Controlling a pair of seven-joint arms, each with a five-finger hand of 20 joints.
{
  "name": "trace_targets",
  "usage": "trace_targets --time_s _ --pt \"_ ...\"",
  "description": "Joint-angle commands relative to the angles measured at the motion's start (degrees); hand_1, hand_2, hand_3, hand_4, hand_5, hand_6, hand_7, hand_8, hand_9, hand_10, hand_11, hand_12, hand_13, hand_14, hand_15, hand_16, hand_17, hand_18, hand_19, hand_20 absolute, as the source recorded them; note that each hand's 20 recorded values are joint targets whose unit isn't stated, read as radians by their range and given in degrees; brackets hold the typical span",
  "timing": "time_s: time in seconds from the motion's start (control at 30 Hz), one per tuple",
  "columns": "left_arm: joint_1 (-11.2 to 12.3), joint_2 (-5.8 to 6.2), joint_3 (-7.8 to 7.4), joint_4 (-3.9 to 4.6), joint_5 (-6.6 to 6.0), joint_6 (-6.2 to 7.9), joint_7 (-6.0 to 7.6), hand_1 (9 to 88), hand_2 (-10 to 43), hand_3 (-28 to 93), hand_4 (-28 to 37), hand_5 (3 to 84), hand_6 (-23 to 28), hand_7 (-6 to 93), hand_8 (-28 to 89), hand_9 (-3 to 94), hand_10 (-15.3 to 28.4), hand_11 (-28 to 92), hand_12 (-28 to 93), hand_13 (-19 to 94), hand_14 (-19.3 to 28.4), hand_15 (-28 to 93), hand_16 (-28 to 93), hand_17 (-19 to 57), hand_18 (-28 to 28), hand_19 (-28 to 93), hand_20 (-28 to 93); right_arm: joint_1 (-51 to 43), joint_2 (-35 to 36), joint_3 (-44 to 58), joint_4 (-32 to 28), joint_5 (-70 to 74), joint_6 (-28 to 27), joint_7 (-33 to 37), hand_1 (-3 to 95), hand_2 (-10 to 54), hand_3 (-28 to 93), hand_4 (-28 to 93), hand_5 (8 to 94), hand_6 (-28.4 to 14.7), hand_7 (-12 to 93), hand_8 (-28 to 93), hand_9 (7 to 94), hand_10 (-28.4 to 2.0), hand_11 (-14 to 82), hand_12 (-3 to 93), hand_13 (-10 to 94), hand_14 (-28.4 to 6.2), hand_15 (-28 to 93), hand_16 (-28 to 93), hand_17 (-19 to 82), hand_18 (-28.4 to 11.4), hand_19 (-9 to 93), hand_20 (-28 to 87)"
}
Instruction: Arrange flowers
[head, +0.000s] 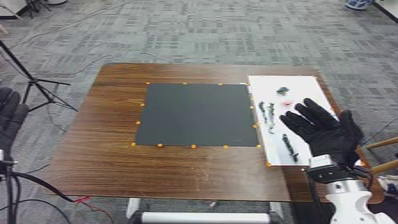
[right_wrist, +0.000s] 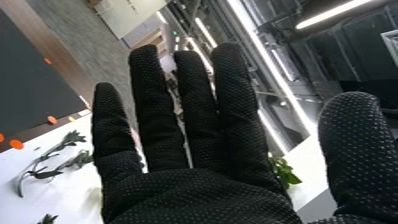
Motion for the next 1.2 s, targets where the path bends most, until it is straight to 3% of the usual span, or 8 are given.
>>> trace_targets --time_s 0.03,0.3,0.43,0.57,0.7,0.87,1.03,1.2 --pt "0.66 -0.67 -0.56 -0.32 -0.06 -0.38 -0.02 21.3 16.7 68 -28.3 36.6 8.1 3.0 -7 32.3 11.9 8 8 19 8.8 14 -6 -2.9 4.1 12 8 -1.09 -0.35 -0.43 -0.10 -0.03 0.21 -0.47 11.5 8.6 78 -26 61.8 0.5 13 -12 58.5 -12.4 7.5 9.9 47 -15.0 21 16 15 -19.5 26 14" --pt "1.09 -0.89 -0.90 -0.47 -0.17 -0.52 0.38 21.5 16.7 68 -28.3 36.5 8.0 3.1 -7 32.3 11.9 8 8 19 8.8 14 -6 -2.9 4.2 12 7 -0.98 -0.21 -0.49 -0.06 0.03 -0.03 -0.81 11.6 8.5 78 -26 60.5 0.3 13 -12 57.5 -12.6 7.3 9.9 47 -15.0 21 16 15 -19.5 26 14" --pt "1.31 -0.94 -0.83 -0.54 -0.29 -0.77 0.72 21.5 16.7 68 -28.3 36.5 8.0 3.1 -7 32.3 11.9 8 8 19 9.0 14 -6 -2.9 4.2 12 7 -1.32 0.96 -2.04 -0.76 -0.44 4.24 -5.45 11.8 8.4 78 -26 61.5 0.4 14 -12 58.4 -12.5 7.6 10.0 48 -14.8 21 17 15 -19.6 26 14" --pt "1.41 -1.05 -0.90 -0.59 -0.23 -0.65 0.70 21.6 16.7 68 -28.3 36.4 7.9 3.1 -7 32.3 11.9 8 8 19 9.0 14 -6 -2.9 4.2 12 7 -1.48 2.97 -4.04 -2.04 -10.63 15.53 -10.85 14.0 5.4 80 -26 62.8 0.2 15 -12 60.5 -12.7 8.0 10.3 51 -13.8 24 17 16 -19.3 28 16" --pt "1.66 -1.17 -1.13 -0.70 -0.57 -0.41 0.94 21.4 16.8 68 -28.3 36.4 7.9 3.1 -7 32.4 11.9 8 8 19 9.0 14 -6 -2.9 4.2 12 7 0.16 6.71 -9.69 -1.31 -33.83 37.72 -13.70 18.3 -0.1 81 -26 62.4 -2.3 15 -13 61.1 -13.5 9.0 10.8 53 -12.8 28 18 17 -19.2 33 18" --pt "2.04 -1.23 -1.28 -0.89 -0.92 -0.64 1.34 21.4 16.7 68 -28.3 36.4 7.8 3.1 -7 32.4 11.9 8 8 19 9.1 14 -6 -2.8 4.2 12 7 0.91 9.62 -12.25 0.24 -70.07 49.96 -0.41 24.0 -8.8 81 -28 64.5 -3.4 17 -14 63.9 -13.6 13.3 13.2 55 -11.2 39 19 19 -19.3 50 23" --pt "2.44 -1.46 -1.65 -1.06 -1.10 -0.58 1.54 21.3 16.7 68 -28.3 36.4 7.8 3.2 -7 32.3 11.8 8 8 19 9.1 14 -6 -2.8 4.2 12 7 -1.79 10.80 -11.80 -1.12 -93.28 49.36 15.84 31.8 -9.5 64 -28 65.3 -2.4 21 -14 65.8 -13.1 19.1 16.9 55 -11.0 46 21 20 -20.2 60 27" --pt "3.21 -1.90 -2.18 -1.32 -1.35 -0.42 1.34 21.2 16.7 68 -28.3 36.3 7.7 3.3 -7 32.2 11.7 8 8 19 9.1 14 -6 -2.8 4.2 12 8 -4.45 10.88 -9.34 -4.89 -107.02 35.53 28.06 37.0 -9.5 56 -28 53.7 -4.6 28 -13 57.2 -14.8 27.5 21.2 47 -12.7 53 22 20 -21.0 64 28"
